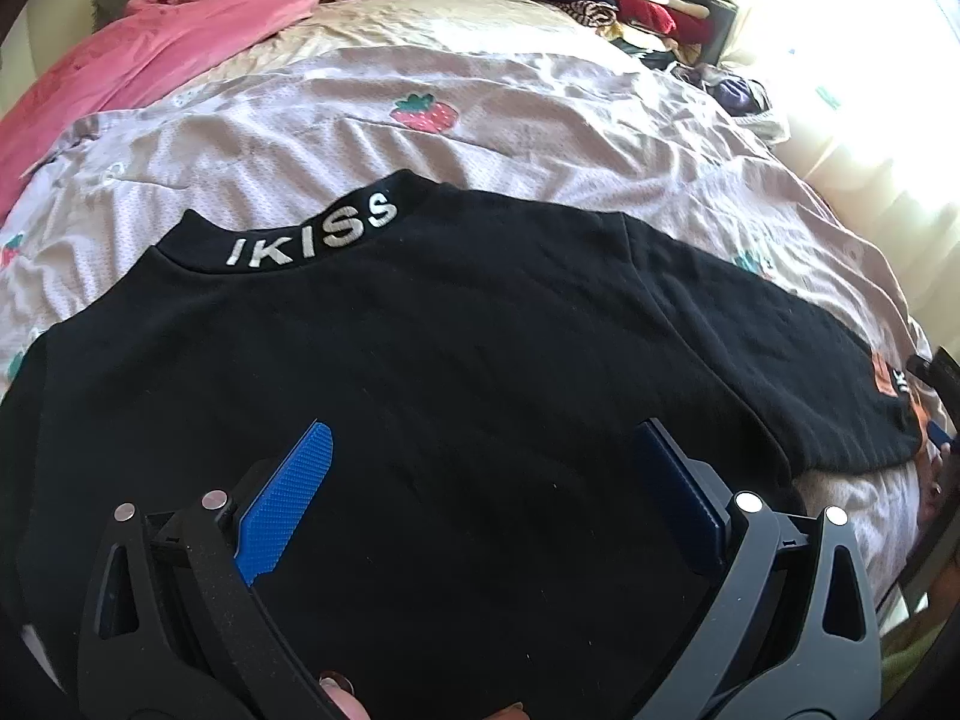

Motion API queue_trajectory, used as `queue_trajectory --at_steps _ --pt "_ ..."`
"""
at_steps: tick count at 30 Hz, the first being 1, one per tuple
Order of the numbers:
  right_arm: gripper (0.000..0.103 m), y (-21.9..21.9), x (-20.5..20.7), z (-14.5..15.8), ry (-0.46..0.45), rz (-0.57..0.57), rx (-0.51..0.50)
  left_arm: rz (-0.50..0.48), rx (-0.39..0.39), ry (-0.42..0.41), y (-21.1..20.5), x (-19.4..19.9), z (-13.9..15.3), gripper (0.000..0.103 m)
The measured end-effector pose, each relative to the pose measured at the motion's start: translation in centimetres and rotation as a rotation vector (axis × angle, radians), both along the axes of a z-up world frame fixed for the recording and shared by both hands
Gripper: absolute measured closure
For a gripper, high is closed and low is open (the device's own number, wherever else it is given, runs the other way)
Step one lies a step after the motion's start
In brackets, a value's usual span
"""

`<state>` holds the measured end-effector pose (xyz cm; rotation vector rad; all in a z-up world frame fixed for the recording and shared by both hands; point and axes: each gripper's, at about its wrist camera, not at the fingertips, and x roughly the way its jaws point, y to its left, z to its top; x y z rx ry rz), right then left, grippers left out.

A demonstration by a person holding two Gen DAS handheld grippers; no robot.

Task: Fold small clothes
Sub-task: 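Close the right gripper on the orange cuff and lift it, then carry the sleeve across the shirt back toward the left tool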

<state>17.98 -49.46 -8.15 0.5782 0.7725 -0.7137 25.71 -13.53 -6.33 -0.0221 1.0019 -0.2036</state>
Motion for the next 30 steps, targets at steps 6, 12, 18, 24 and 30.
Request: queue_trajectory --at_steps 6,12,18,24,30 --pt "0.039 0.4 0.7 -1.0 0.034 0.035 0.016 -0.015 -0.01 0.006 -0.1 -0.5 -0.3 0.009" --pt "0.078 2.1 1.0 0.4 0.014 0.118 -0.039 -0.016 -0.036 -0.022 0.6 -1.4 0.8 0.009" --pt "0.081 7.3 1.9 4.0 -0.077 0.314 -0.127 0.005 -0.052 -0.034 2.1 -2.0 1.9 0.009" --pt "0.084 14.3 3.4 6.9 -0.241 0.603 -0.015 0.032 -0.056 -0.051 3.9 -2.4 2.8 0.009" --pt "0.084 20.8 3.8 9.1 -0.334 0.799 0.05 0.062 -0.078 -0.055 5.8 -2.7 3.3 0.009"
